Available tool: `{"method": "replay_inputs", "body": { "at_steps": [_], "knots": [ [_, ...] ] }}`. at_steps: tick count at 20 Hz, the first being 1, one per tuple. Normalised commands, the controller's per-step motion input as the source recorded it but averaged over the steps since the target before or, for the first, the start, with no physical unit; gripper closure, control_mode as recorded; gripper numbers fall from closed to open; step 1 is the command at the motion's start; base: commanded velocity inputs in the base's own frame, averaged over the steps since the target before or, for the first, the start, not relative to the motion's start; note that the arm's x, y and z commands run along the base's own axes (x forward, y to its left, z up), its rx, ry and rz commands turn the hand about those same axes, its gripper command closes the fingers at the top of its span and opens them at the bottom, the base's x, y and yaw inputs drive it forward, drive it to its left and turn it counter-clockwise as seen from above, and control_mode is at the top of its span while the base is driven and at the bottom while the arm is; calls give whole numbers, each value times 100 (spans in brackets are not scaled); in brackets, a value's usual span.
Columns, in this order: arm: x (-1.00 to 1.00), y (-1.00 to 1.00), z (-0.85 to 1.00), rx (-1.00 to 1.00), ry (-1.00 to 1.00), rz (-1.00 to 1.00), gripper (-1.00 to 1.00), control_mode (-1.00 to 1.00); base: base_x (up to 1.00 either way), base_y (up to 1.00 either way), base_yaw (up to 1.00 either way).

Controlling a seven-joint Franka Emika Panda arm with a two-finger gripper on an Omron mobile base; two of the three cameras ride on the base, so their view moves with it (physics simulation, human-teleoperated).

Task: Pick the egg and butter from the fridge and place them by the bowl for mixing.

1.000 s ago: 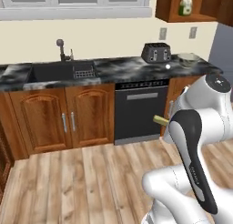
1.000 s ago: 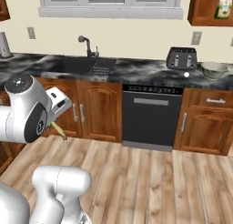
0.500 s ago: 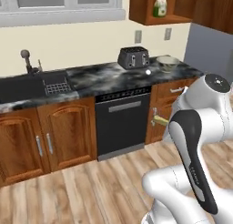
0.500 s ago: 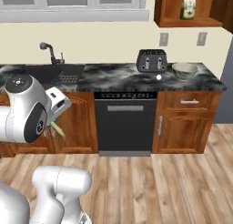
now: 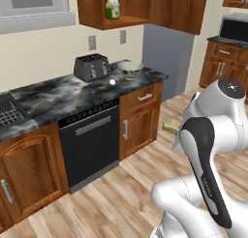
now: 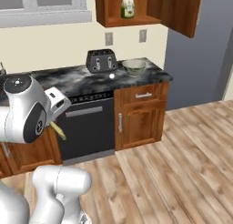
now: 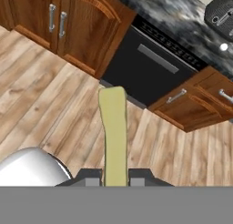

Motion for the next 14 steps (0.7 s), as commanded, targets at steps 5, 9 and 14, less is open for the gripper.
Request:
{"method": "replay_inputs", "body": {
  "at_steps": [5,9,14],
  "knots": [
    [0,0,0,0,0,0,100,100,79,0,-20],
    [0,0,0,0,0,0,100,100,94,-12,2],
    [0,0,0,0,0,0,100,100,87,-15,23]
  ]
}}
